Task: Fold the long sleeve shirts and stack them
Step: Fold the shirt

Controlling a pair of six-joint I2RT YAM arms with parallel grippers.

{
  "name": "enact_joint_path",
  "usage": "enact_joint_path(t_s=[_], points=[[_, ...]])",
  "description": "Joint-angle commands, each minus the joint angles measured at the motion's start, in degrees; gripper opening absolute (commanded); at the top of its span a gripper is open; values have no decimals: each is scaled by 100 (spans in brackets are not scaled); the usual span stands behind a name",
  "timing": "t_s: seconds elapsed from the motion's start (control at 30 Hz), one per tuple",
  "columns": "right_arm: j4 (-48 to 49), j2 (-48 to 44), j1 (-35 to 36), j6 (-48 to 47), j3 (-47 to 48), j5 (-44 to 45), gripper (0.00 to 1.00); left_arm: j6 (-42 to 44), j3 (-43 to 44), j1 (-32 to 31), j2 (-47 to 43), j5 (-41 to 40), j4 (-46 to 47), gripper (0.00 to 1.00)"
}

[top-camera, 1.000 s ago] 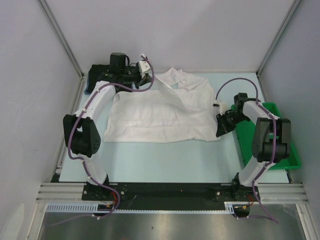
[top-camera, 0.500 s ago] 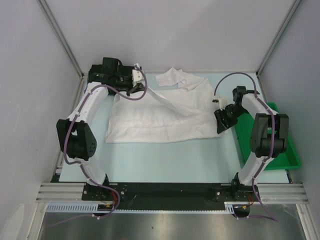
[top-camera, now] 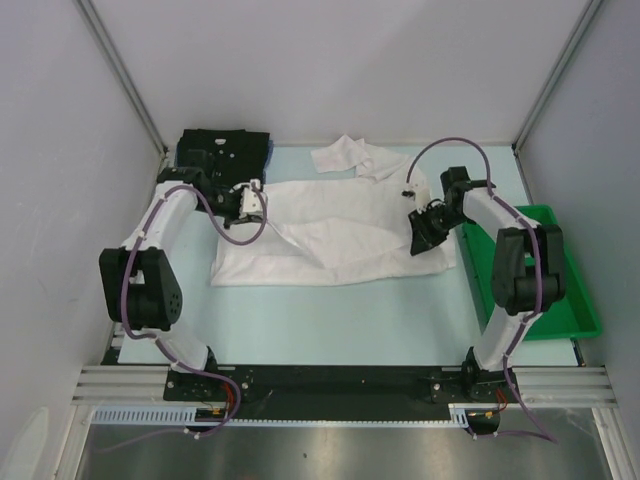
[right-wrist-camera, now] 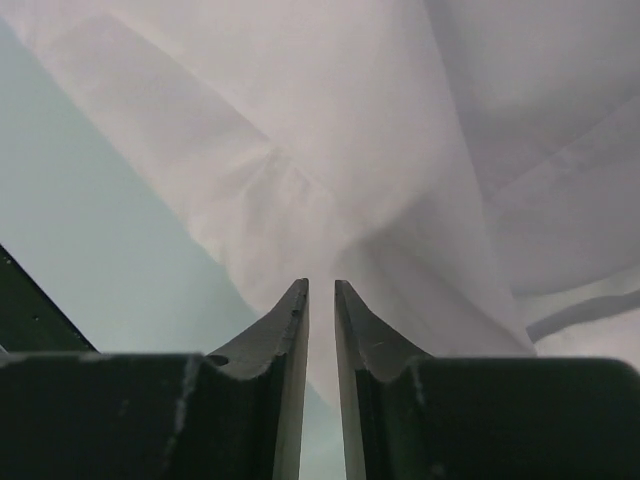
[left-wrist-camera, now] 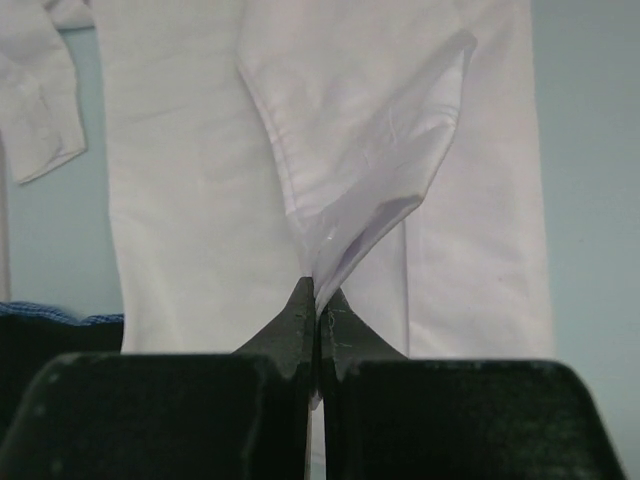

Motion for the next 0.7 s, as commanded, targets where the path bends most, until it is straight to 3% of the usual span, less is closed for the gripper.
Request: enact_joint_path(t_s=[0.0,0.37,0.43,0.5,0.57,0.67], points=[[193,660,-213,39,-213,384,21,1449,-400,105,-74,-123,-134,0],[17,512,-187,21,-337,333,21,3435,-690,597,516,-1019,348,3],[17,503,-187,30,-345,333,21,3498,-725,615,577,-1064,525,15],[-27,495,-187,21,-328,333,21,3735,-760,624,656,-1195,596,38],[-132,425,-196,-31,-275,324,21,3309,-813,668,596,-1362,901,45],[-360,240,-248,-110,-153,192,22,2246,-761,983,473,-1337,940,47]])
